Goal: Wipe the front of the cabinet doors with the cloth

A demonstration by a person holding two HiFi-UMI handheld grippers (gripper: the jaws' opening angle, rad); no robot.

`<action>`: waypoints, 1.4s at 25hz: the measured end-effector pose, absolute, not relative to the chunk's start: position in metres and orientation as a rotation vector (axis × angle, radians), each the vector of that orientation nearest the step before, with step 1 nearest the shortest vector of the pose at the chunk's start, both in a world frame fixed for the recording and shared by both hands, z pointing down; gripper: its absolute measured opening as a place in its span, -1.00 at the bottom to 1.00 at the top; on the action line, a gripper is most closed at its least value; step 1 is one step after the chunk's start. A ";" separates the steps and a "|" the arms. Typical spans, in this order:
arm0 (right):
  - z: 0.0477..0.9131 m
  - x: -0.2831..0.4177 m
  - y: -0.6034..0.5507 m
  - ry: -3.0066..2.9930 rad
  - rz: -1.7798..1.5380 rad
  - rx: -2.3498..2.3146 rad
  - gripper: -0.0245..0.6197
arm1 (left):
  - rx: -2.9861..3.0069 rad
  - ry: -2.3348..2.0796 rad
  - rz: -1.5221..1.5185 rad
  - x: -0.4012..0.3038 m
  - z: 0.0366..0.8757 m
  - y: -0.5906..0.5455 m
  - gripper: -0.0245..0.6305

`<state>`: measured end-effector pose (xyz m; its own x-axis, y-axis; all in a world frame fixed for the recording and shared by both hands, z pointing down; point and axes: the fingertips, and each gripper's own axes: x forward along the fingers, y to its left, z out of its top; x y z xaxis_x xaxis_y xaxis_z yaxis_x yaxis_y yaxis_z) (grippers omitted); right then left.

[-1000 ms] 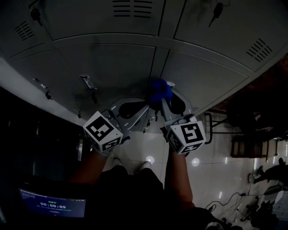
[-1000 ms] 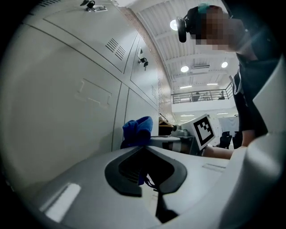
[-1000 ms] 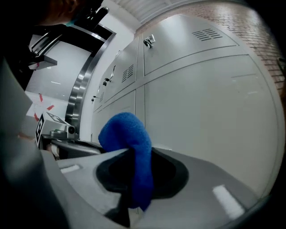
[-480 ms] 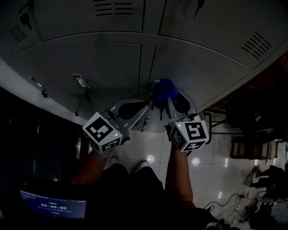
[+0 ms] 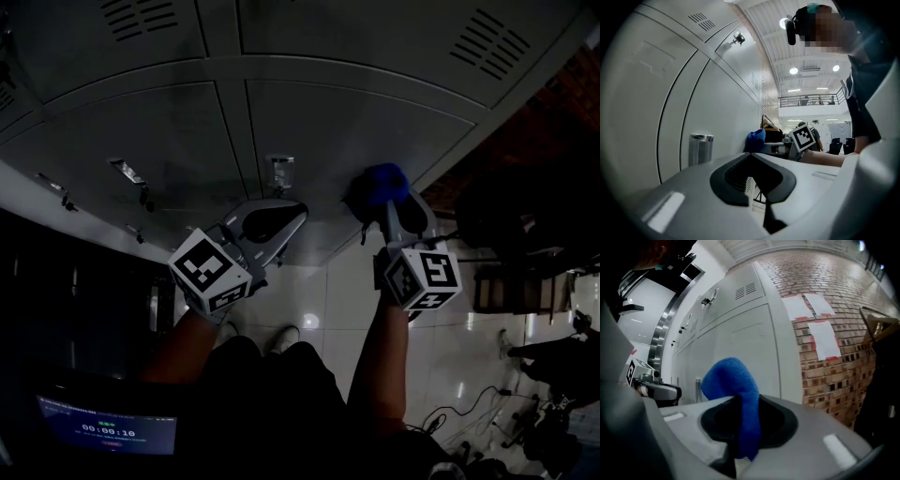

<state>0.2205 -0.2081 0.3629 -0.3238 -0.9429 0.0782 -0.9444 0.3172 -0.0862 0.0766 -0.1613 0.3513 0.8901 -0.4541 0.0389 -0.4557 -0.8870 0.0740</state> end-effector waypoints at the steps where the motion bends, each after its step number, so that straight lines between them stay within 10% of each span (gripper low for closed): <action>1: 0.364 0.231 -0.207 -2.525 0.187 1.844 -0.68 | 2.974 -0.718 0.033 0.078 0.352 -0.161 -0.92; 16: 0.378 0.280 -0.194 -2.353 0.224 2.062 -0.68 | 2.948 -0.814 0.065 0.039 0.356 -0.150 -0.92; 35: 0.402 0.053 -0.193 -2.491 0.059 1.607 -0.68 | 2.929 -0.811 0.069 -0.056 0.359 -0.118 -0.92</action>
